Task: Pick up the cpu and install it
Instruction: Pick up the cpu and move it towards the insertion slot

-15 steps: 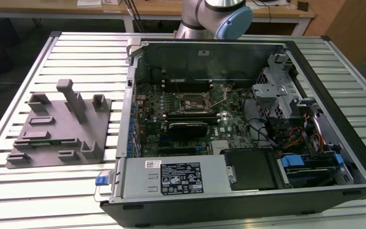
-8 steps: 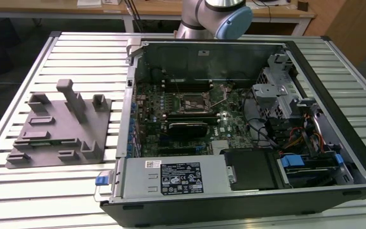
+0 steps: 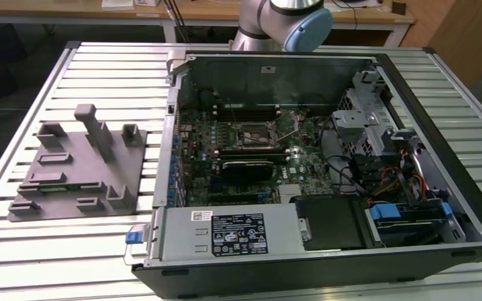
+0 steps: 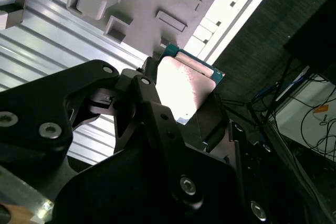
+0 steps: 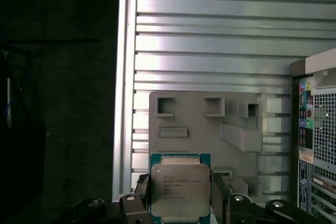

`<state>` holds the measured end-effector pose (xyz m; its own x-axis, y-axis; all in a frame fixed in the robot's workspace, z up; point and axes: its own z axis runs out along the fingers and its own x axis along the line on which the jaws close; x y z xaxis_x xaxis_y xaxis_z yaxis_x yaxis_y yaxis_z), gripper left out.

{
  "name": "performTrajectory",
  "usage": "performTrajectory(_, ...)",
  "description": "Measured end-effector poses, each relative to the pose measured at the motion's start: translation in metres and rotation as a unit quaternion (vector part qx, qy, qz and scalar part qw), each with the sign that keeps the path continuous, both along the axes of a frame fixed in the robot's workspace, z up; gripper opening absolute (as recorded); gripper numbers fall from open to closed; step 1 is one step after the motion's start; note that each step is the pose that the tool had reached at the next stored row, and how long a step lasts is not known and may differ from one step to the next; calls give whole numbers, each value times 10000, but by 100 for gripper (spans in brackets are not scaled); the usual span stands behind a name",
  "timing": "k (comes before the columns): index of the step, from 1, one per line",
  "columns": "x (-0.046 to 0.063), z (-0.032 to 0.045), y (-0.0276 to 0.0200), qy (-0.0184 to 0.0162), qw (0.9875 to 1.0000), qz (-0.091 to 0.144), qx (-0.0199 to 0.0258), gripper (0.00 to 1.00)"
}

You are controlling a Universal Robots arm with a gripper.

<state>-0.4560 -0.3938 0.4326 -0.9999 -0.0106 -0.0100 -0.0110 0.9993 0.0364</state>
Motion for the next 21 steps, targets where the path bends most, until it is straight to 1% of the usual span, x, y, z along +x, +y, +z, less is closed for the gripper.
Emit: performTrajectory(21, 226, 0, 0, 0, 10000, 0, 1, 54)
